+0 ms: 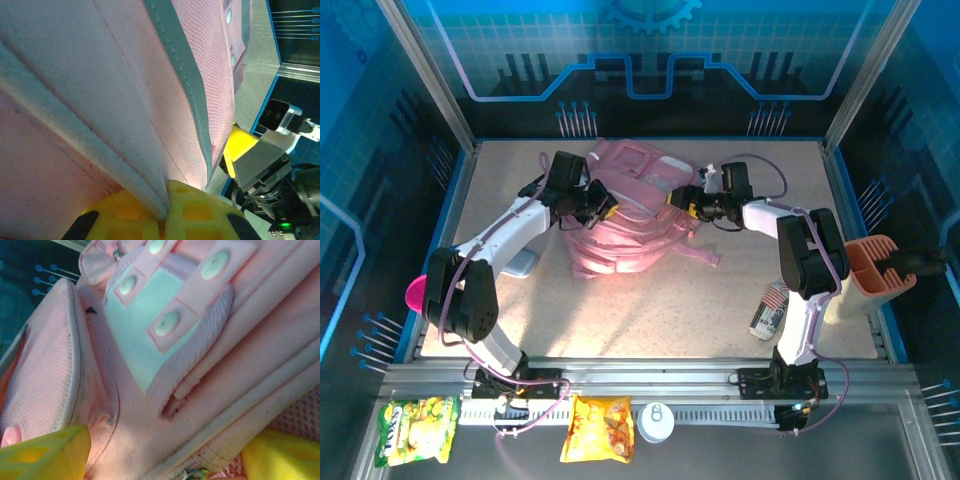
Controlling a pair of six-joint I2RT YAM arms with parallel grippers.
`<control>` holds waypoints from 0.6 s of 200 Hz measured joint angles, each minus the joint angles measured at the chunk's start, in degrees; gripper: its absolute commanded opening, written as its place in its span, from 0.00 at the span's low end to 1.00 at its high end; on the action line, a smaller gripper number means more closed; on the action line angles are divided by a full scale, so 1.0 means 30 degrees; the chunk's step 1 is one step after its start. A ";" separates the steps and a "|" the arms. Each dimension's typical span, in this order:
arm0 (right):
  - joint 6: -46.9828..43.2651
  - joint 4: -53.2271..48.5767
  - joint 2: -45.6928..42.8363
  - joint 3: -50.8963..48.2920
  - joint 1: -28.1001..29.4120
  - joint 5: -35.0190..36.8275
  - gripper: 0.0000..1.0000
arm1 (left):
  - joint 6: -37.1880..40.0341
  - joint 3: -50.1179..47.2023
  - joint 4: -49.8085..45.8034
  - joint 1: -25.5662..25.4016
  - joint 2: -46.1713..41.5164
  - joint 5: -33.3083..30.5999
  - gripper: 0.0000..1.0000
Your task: Pack the student bag
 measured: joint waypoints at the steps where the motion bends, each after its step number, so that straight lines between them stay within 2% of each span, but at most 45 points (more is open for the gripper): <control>1: 0.0000 0.0022 -0.0007 -0.0029 0.0000 -0.0022 0.76 | 0.0000 0.0000 0.0000 0.0015 0.0000 0.0007 0.00; 45: -0.0823 0.0335 -0.1151 -0.1370 -0.0073 -0.0816 0.70 | -0.0007 -0.0007 0.0073 0.0532 -0.0029 0.0590 0.00; 120: -0.2448 0.0233 -0.1348 -0.2076 -0.0080 -0.1217 0.48 | -0.0007 -0.0007 0.0073 0.0729 -0.0168 0.0954 0.00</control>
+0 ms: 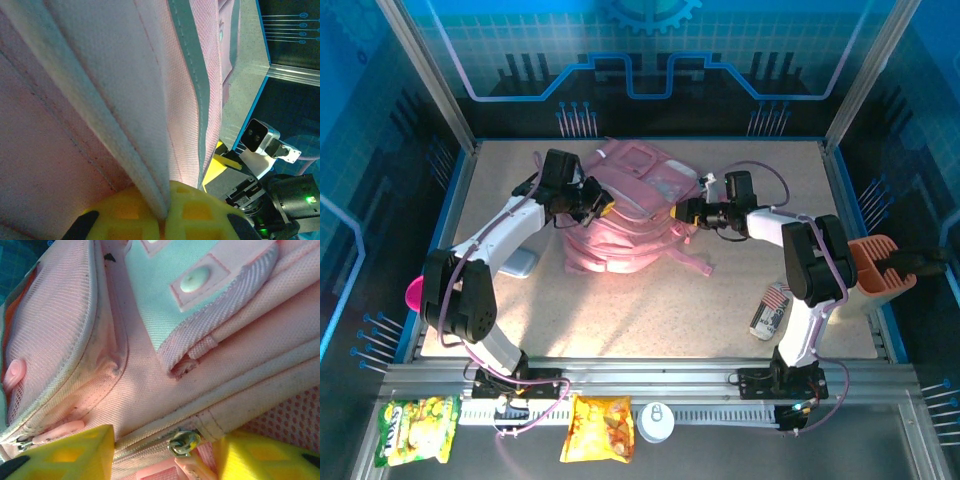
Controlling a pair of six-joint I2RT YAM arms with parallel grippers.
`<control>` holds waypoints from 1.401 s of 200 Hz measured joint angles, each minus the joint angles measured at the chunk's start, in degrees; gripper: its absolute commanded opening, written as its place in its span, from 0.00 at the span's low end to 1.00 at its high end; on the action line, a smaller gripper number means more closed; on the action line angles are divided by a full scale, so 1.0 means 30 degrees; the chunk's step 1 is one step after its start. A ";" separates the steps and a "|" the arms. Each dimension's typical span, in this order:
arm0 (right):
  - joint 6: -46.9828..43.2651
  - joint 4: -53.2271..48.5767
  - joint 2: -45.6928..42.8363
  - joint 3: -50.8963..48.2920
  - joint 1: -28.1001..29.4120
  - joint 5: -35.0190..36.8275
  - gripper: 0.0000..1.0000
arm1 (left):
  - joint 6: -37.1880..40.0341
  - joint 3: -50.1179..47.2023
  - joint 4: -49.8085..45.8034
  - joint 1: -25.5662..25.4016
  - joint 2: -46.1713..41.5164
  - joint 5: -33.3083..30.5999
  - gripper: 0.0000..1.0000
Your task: Pack the student bag
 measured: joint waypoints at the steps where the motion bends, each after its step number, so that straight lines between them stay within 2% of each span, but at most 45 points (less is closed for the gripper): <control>1: 0.0007 0.0000 0.0000 -0.0007 0.0000 0.0007 0.48 | 0.0000 0.0000 0.0000 0.0000 0.0000 0.0000 0.00; 47: -0.0459 0.0000 0.0000 -0.0124 0.0000 0.0095 0.45 | 0.0000 0.0000 0.0000 0.0073 0.0000 0.0044 0.00; 85: -0.0583 0.0175 -0.0146 -0.0357 -0.0015 0.0102 0.52 | 0.0000 0.0000 0.0000 0.0124 0.0000 0.0131 0.00; 109: -0.0721 0.0321 -0.0495 -0.0656 -0.0029 0.0102 0.52 | 0.0000 0.0000 0.0007 0.0153 0.0000 0.0182 0.00; 226: -0.1581 -0.0277 -0.0656 -0.0889 -0.0117 0.0765 0.13 | 0.0000 0.0000 0.0007 0.0175 0.0000 0.0240 0.00; 248: -0.1654 -0.0393 -0.0663 -0.0889 -0.0117 0.1035 0.09 | 0.0000 0.0000 0.0015 0.0175 0.0000 0.0248 0.00; 280: -0.1785 -0.0670 -0.0743 -0.0882 -0.0117 0.1173 0.09 | 0.0000 0.0000 0.0015 0.0175 0.0000 0.0255 0.00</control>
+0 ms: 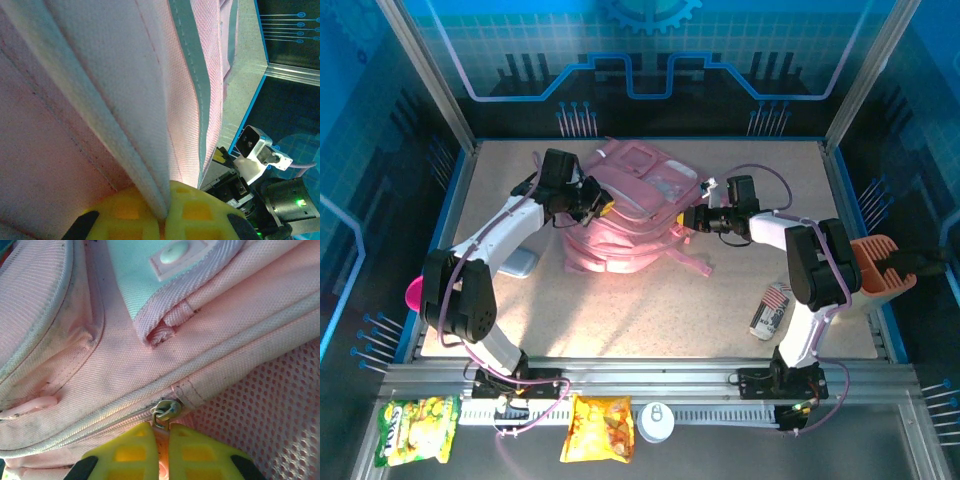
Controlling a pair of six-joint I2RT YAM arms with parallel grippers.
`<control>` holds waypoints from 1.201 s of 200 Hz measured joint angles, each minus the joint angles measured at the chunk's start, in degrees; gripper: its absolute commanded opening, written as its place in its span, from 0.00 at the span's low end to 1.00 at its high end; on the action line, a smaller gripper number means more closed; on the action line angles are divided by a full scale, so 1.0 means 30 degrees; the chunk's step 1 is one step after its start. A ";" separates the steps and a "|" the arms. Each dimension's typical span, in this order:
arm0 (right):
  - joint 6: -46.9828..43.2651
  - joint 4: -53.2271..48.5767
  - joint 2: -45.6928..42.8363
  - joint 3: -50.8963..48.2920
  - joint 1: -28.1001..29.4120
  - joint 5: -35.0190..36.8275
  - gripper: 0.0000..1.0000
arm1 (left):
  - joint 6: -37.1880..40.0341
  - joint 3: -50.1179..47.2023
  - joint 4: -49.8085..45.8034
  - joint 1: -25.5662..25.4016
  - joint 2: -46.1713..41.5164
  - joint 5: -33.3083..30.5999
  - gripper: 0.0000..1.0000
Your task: Pack the student bag
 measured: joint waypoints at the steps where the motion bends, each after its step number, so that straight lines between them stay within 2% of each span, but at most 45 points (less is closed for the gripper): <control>1: -0.0007 0.0000 0.0000 0.0000 0.0000 0.0000 0.09 | 0.0000 0.0000 0.0000 0.0000 0.0000 0.0000 0.00; 61: 0.1137 0.0619 -0.0969 -0.0656 0.0372 -0.0073 0.13 | -0.0495 -0.0080 0.0350 0.0036 0.0000 0.0270 0.00; 123: 0.3592 0.2616 -0.1945 -0.2492 0.2776 0.0138 0.14 | -0.0510 -0.0095 0.0364 0.0036 0.0168 0.0291 0.00; 190: 0.3198 0.1836 -0.4051 -0.3453 0.3395 0.2907 0.08 | -0.0517 -0.0284 0.0627 -0.0007 0.0284 0.0576 0.00; 240: 0.2404 0.1341 -0.4233 -0.3453 0.4350 0.3701 0.08 | -0.0933 -0.0408 0.1013 0.0000 0.0415 0.0714 0.00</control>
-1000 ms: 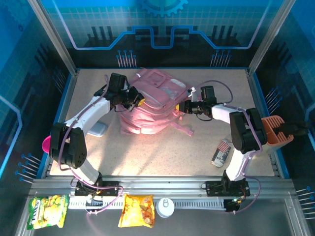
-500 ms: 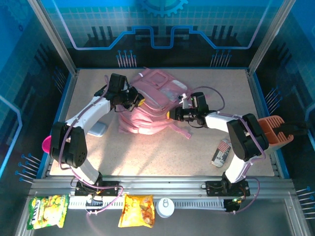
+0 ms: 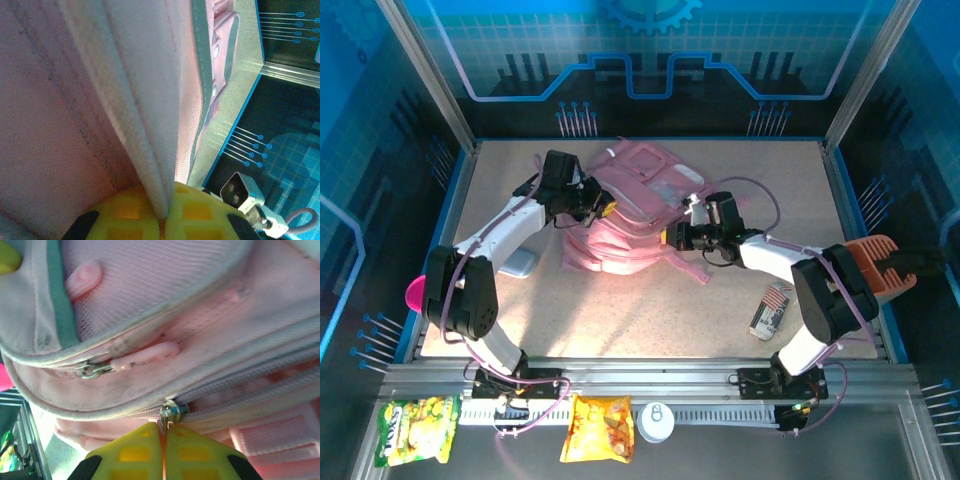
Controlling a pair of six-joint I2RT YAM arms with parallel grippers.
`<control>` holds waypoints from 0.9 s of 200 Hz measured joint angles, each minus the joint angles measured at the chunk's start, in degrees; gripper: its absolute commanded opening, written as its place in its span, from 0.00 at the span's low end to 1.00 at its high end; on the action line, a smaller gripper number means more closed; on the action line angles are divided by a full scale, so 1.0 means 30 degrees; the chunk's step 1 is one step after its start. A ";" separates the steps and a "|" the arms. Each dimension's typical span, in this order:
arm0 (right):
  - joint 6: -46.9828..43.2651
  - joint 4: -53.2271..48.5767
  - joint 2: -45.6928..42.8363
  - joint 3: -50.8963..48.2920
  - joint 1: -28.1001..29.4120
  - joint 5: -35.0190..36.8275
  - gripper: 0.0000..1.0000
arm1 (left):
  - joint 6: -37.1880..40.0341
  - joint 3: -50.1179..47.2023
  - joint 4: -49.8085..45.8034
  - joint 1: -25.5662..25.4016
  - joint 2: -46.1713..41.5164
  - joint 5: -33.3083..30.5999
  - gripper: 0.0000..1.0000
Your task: Pack the student bag
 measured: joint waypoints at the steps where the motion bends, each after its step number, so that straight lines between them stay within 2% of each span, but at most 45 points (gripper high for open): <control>1: -0.0015 -0.0007 0.0000 0.0000 0.0058 0.0000 0.08 | -0.0022 -0.0015 0.0029 0.0000 0.0007 0.0000 0.00; 51: 0.0226 0.0015 0.0000 0.0000 0.1741 0.0299 0.14 | -0.0459 -0.0131 0.0634 0.0000 0.0437 0.0073 0.00; 85: 0.0809 -0.0226 -0.0605 -0.0474 0.1749 0.1581 0.39 | -0.0532 -0.0131 0.0823 -0.0131 0.0444 0.0131 0.00; 104: 0.0750 -0.1042 -0.1989 -0.0918 0.1749 0.3002 0.45 | -0.0532 -0.0131 0.0925 -0.0240 0.0444 0.0131 0.00; 139: 0.0015 -0.2623 -0.4000 -0.0809 0.2164 0.5515 0.48 | -0.0532 -0.0131 0.0984 -0.0255 0.0444 0.0131 0.00; 180: -0.1151 -0.4889 -0.3708 0.0036 0.3730 0.8233 0.49 | -0.0532 -0.0131 0.0984 -0.0255 0.0444 0.0131 0.00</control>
